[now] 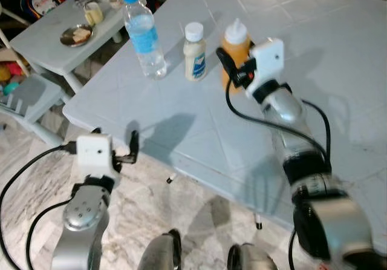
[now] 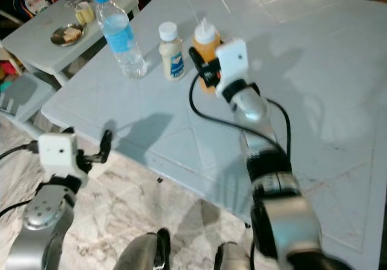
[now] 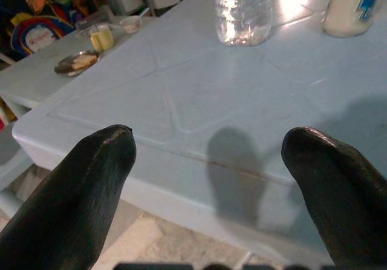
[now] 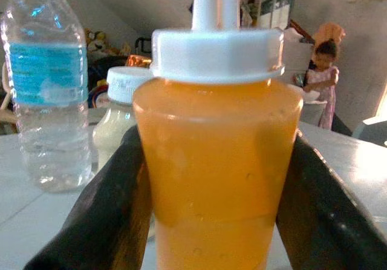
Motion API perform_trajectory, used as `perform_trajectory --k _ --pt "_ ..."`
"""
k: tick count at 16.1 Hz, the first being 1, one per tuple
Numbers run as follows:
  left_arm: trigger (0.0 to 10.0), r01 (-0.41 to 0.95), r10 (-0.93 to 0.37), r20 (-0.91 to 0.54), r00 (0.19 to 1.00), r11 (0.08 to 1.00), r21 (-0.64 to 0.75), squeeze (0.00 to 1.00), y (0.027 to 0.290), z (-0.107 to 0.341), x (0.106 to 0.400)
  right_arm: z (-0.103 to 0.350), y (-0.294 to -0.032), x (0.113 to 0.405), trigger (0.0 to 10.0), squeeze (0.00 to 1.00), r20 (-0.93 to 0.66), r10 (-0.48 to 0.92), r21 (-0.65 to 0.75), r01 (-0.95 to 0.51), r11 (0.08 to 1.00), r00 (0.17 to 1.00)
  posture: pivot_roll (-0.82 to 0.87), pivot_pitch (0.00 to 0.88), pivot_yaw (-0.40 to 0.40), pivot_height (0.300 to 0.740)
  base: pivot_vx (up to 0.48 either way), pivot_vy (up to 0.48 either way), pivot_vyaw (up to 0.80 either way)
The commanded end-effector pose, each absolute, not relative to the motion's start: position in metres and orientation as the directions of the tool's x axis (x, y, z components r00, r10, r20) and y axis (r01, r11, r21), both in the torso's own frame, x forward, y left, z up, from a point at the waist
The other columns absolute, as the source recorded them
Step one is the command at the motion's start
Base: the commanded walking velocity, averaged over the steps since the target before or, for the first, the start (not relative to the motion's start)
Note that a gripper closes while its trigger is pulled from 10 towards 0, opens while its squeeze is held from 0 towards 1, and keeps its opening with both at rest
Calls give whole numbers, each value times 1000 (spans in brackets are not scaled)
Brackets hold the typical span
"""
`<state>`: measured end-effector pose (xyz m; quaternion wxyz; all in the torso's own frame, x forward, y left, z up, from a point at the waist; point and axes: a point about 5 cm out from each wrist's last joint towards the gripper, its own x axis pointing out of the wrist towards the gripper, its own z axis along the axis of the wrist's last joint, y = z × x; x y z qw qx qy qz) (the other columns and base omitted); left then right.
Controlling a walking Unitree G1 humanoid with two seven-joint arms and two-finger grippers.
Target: Restocking fridge
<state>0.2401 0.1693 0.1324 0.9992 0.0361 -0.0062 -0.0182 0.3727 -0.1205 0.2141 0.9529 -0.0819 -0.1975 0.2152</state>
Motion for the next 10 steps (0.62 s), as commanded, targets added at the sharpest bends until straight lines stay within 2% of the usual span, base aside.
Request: perform_trajectory --k 1,2,3,4,5,9,10 --pt "10000 17 -16 -14 1000 997 70 0 172 125 241 198 -118 363 10000 0 309 418 -190 -375 907 854 50 131 82 740 0 0 0" --pt "10000 19 -19 -10 1000 998 62 0 170 124 243 191 -122 355 627 0 311 374 -150 -344 927 874 40 119 82 740 0 0 0" --pt "10000 8 -8 -2 1000 999 52 0 170 125 244 188 -125 347 4314 0 303 349 -142 -320 937 887 23 119 83 740 0 0 0" --pt "10000 -14 14 -14 1000 1000 9 0 171 122 242 186 -131 341 10000 0 300 303 -131 -276 952 904 -6 119 82 740 0 0 0" --pt "10000 -8 8 -25 1000 1000 11 0 170 118 240 185 -136 334 10000 0 300 273 -91 -257 962 914 -12 120 73 740 0 0 0" --pt "10000 -42 41 -8 999 999 -19 0 170 116 248 164 -132 305 10000 0 270 292 -114 -271 956 917 -17 81 59 740 0 0 0" --pt "10000 -56 56 15 998 998 -21 0 169 119 255 160 -127 301 10000 0 264 306 -128 -281 951 915 -21 65 49 740 0 0 756"
